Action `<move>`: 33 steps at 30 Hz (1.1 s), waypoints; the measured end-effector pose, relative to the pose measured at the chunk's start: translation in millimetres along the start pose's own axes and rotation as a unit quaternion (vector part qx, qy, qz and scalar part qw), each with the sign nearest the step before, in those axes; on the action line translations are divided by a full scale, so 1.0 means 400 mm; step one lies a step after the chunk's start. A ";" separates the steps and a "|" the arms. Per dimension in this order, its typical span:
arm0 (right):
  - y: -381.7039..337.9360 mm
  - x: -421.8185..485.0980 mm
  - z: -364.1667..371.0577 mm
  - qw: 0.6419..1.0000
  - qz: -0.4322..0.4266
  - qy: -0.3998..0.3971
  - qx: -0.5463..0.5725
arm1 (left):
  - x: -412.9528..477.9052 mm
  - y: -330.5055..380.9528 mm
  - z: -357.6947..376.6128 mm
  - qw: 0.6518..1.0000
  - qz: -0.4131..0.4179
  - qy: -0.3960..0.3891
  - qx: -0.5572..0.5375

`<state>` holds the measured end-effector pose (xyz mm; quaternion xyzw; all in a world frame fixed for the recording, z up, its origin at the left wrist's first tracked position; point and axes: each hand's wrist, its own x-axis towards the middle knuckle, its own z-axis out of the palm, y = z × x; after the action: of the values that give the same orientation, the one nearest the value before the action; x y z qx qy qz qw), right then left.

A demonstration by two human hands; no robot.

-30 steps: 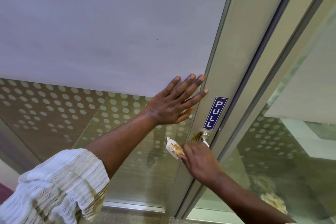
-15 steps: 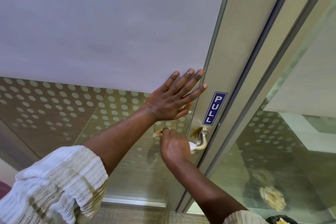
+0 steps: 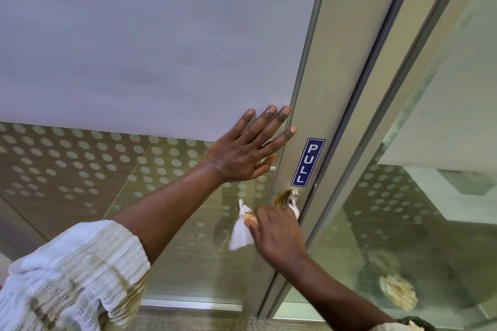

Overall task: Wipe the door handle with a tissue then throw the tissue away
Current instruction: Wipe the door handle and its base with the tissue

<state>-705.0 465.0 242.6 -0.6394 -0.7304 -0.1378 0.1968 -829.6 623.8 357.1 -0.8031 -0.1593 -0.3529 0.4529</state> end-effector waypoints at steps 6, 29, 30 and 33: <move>-0.062 0.130 -0.025 0.971 0.126 -0.201 0.021 | 0.002 -0.002 0.000 1.000 0.000 -0.004 0.001; 0.084 -0.073 -0.007 0.995 -0.083 0.009 0.051 | -0.003 0.000 0.005 1.000 0.001 0.001 0.003; 0.104 -0.085 -0.017 0.996 -0.077 0.001 0.042 | -0.004 0.000 0.005 1.000 0.000 0.003 0.003; 0.121 -0.127 -0.050 0.996 -0.039 -0.014 0.080 | -0.004 0.000 0.008 1.000 0.001 0.006 0.003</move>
<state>-649.5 418.4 234.5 -0.5949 -0.7659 -0.0773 0.2313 -829.5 626.5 354.9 -0.7999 -0.1570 -0.3569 0.4562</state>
